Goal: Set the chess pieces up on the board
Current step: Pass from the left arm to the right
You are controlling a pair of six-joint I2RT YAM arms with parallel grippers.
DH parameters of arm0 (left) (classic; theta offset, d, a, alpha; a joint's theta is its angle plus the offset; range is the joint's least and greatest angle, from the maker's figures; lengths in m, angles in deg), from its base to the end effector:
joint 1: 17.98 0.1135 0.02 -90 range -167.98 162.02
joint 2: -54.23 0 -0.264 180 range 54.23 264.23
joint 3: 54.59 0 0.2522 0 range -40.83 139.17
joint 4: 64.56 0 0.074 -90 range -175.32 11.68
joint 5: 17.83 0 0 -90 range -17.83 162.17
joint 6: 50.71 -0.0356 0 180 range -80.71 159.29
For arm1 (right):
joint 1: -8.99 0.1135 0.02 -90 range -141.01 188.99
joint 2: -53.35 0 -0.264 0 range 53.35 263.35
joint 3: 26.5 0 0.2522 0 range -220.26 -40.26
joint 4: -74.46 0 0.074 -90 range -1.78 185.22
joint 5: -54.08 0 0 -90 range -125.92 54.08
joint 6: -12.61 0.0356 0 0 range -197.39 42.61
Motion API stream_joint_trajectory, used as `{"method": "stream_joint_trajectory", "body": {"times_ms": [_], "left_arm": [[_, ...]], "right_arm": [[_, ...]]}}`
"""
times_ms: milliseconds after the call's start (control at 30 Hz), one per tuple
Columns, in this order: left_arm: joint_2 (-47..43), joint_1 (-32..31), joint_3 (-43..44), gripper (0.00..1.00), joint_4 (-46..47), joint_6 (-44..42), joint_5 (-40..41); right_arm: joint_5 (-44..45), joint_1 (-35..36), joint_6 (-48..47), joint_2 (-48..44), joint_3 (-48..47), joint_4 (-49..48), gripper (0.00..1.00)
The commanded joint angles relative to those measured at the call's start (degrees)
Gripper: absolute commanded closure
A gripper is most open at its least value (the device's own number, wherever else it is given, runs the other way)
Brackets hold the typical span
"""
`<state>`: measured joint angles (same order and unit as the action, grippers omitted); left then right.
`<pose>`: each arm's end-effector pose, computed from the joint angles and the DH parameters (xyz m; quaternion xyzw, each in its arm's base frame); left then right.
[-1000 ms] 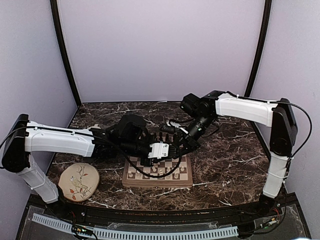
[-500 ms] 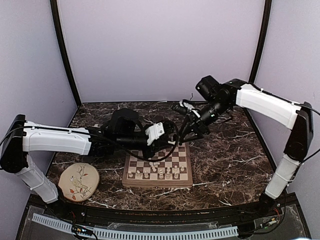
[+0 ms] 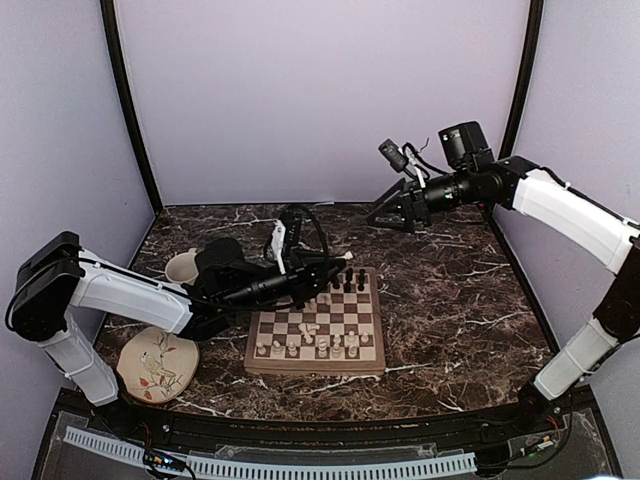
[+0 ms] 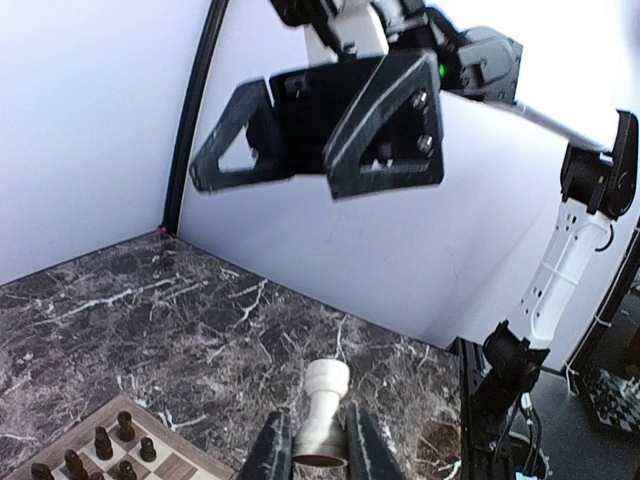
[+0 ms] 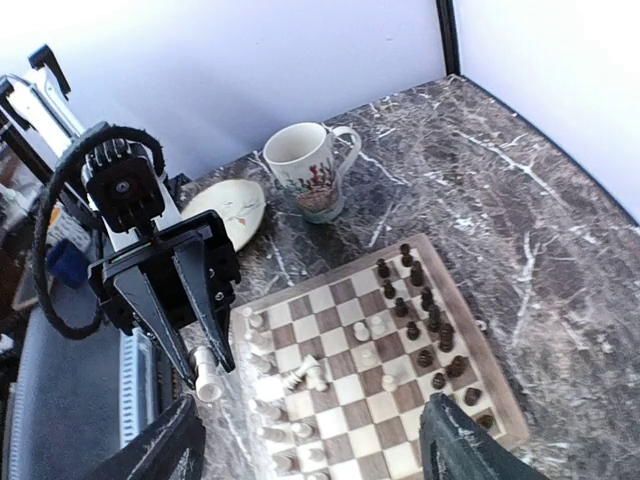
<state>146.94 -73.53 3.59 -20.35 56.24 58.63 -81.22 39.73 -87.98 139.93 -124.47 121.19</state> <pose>0.1896 -0.2911 0.2525 0.2967 0.5747 -0.5101 0.5671 0.2727 0.1916 0.3695 -0.4548 0.7047 0.4110 0.3573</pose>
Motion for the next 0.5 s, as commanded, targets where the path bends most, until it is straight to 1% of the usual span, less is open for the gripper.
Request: {"method": "stream_joint_trajectory", "body": {"times_ms": [0, 133, 233, 267, 467], "left_arm": [[-1.7, -0.1, -2.4, 0.88, 12.0, 3.4, 4.5], [-2.2, -0.1, -2.4, 0.88, 10.9, 2.6, 4.6], [-1.9, -0.1, -2.7, 0.88, 11.6, 3.2, 4.8], [-1.9, -0.1, -2.8, 0.88, 12.2, 3.5, 4.9], [-2.1, -0.1, -3.3, 0.88, 12.9, 3.7, 4.9]], "right_arm": [[-9.5, 0.8, 13.1, 2.9, 2.3, -6.8, 0.29], [-12.6, 2.5, 16.9, 3.0, 4.7, -10.2, 0.32], [-15.5, 3.3, 21.6, 3.6, 5.6, -14.9, 0.38], [-15.7, 3.7, 22.3, 3.9, 5.6, -15.7, 0.39], [-14.9, 6.0, 23.0, 6.3, 5.0, -15.9, 0.42]]}}
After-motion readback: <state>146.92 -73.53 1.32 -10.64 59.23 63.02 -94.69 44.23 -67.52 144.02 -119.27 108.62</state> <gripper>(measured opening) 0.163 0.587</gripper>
